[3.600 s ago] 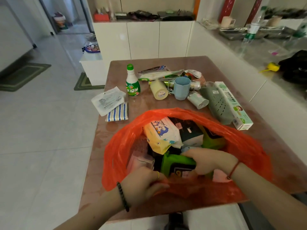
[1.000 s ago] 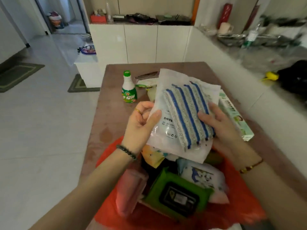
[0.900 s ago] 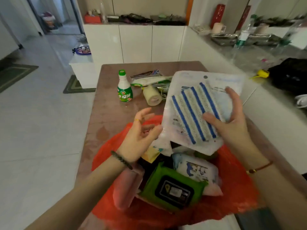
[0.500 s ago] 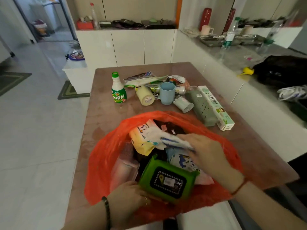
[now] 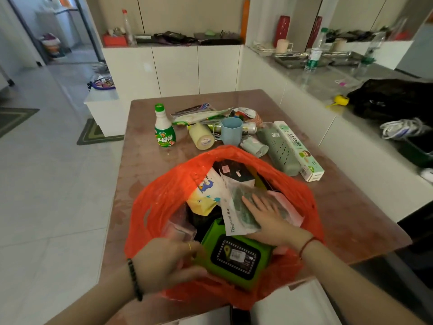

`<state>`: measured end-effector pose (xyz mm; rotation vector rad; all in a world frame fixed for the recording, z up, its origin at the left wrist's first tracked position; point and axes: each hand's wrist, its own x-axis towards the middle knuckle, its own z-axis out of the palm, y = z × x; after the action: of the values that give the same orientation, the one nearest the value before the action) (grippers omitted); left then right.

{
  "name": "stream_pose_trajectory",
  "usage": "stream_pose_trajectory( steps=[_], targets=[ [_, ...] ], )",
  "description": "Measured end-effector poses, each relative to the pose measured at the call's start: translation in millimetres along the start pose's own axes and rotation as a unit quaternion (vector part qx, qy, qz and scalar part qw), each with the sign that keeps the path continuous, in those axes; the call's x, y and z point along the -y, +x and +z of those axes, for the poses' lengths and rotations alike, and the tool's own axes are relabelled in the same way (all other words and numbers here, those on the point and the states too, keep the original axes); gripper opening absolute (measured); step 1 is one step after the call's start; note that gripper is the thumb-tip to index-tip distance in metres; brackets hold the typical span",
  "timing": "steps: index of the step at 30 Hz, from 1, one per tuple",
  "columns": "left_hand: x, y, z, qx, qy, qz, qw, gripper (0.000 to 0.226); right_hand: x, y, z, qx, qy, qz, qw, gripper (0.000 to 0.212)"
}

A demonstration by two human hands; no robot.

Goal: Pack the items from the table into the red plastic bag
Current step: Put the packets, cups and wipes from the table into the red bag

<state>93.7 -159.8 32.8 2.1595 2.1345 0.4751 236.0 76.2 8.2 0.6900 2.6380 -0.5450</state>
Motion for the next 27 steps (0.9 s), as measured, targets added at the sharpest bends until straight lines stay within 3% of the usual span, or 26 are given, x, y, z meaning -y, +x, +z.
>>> stream_pose_trajectory(
  steps=[2, 4, 6, 7, 8, 10, 12, 14, 15, 17, 19, 22, 25, 27],
  targets=[
    [18, -2, -9, -0.045, -0.006, -0.064, 0.997, 0.043, -15, -17, -20, -0.008, 0.122, -0.045, 0.991, 0.091],
    [39, -9, -5, -0.128, 0.035, -0.124, 0.983, 0.053, -30, -38, -28, -0.160, 0.173, -0.035, 0.971, 0.076],
    [58, -16, 0, -0.111, 0.025, -0.288, 0.951, 0.080, -48, -51, -22, -0.336, 0.103, 0.065, 0.934, 0.062],
    [60, -18, 1, -0.082, -0.042, -0.367, 0.926, 0.095, -56, -54, -17, -0.353, 0.085, 0.145, 0.921, 0.068],
    [63, -21, 4, -0.056, -0.129, -0.431, 0.891, 0.105, -64, -58, -13, -0.315, 0.114, 0.226, 0.915, 0.078],
    [70, -25, 10, -0.043, -0.252, -0.494, 0.831, 0.103, -74, -59, -4, -0.188, 0.273, 0.321, 0.887, 0.080],
    [75, -21, 7, -0.068, -0.283, -0.522, 0.802, 0.071, -76, -61, -6, -0.147, 0.408, 0.309, 0.846, 0.046],
    [83, -15, 0, -0.132, -0.308, -0.538, 0.773, 0.035, -74, -58, -20, -0.175, 0.427, 0.287, 0.839, 0.028],
    [85, -11, -5, -0.164, -0.331, -0.545, 0.753, 0.029, -70, -53, -29, -0.198, 0.434, 0.272, 0.836, 0.025],
    [90, 0, -16, -0.224, -0.360, -0.553, 0.717, 0.033, -59, -38, -45, -0.233, 0.445, 0.239, 0.831, 0.022],
    [98, 10, -29, -0.268, -0.366, -0.561, 0.692, 0.023, -49, -19, -59, -0.261, 0.453, 0.228, 0.821, 0.023],
    [116, 24, -54, -0.354, -0.369, -0.560, 0.651, 0.030, -43, 10, -82, -0.303, 0.508, 0.210, 0.779, 0.024],
    [128, 27, -76, -0.373, -0.371, -0.537, 0.660, 0.049, -49, 15, -103, -0.314, 0.542, 0.192, 0.755, 0.030],
    [127, 28, -85, -0.381, -0.408, -0.511, 0.653, 0.036, -59, 4, -110, -0.298, 0.564, 0.181, 0.748, 0.028]
  ],
)
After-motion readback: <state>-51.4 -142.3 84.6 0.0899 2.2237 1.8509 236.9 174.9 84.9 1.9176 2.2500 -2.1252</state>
